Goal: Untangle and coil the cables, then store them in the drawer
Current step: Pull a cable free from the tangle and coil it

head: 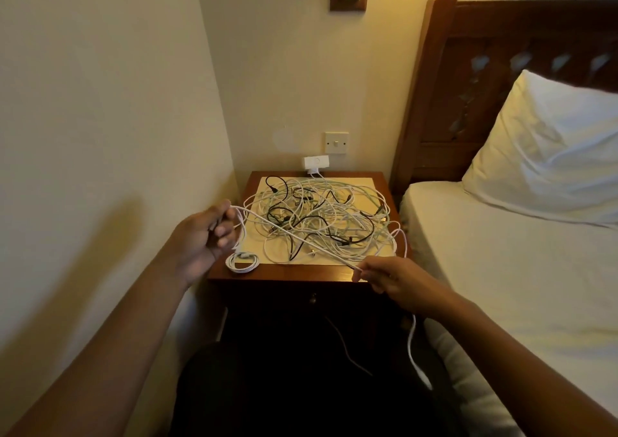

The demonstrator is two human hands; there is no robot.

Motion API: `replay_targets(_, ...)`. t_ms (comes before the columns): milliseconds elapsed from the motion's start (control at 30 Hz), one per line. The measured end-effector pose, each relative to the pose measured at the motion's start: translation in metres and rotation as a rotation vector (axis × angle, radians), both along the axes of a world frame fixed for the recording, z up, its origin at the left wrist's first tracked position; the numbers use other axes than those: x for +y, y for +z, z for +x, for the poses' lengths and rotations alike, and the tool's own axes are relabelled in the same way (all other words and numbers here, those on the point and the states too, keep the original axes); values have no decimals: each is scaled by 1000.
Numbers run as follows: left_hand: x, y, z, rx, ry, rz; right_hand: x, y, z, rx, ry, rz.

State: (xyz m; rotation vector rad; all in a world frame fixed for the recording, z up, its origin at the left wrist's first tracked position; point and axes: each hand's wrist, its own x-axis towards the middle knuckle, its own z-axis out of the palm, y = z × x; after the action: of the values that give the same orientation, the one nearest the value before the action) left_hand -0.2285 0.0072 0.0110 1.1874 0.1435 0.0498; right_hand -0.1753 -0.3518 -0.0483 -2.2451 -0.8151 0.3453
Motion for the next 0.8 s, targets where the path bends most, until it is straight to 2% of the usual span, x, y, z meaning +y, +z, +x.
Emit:
replay_targets(167, 11, -3, 11, -53, 195, -302, -22, -19, 6, -32, -66, -191)
replay_targets(233, 21, -1, 12, -68, 253, -341, -40, -39, 5, -69, -163, -278)
replay_targets(400, 9, -1, 8, -87, 258, -344, -48, -74, -3, -12, -313, -434)
replay_targets(567, -28, 27, -17, -119, -17, -172, -29, -64, -9, 98, -201, -583)
replay_targets(633, -42, 36, -27, -114, -117, -53, -15, -37, -14, 25, -197, -508)
replay_targets(733, -68, 40, -36, -86, -253, 3, 17, 27, -35, -132, -191, -149)
replay_targets(800, -89, 40, -40, -53, -308, 10, 43, 62, -46, -142, -75, 76)
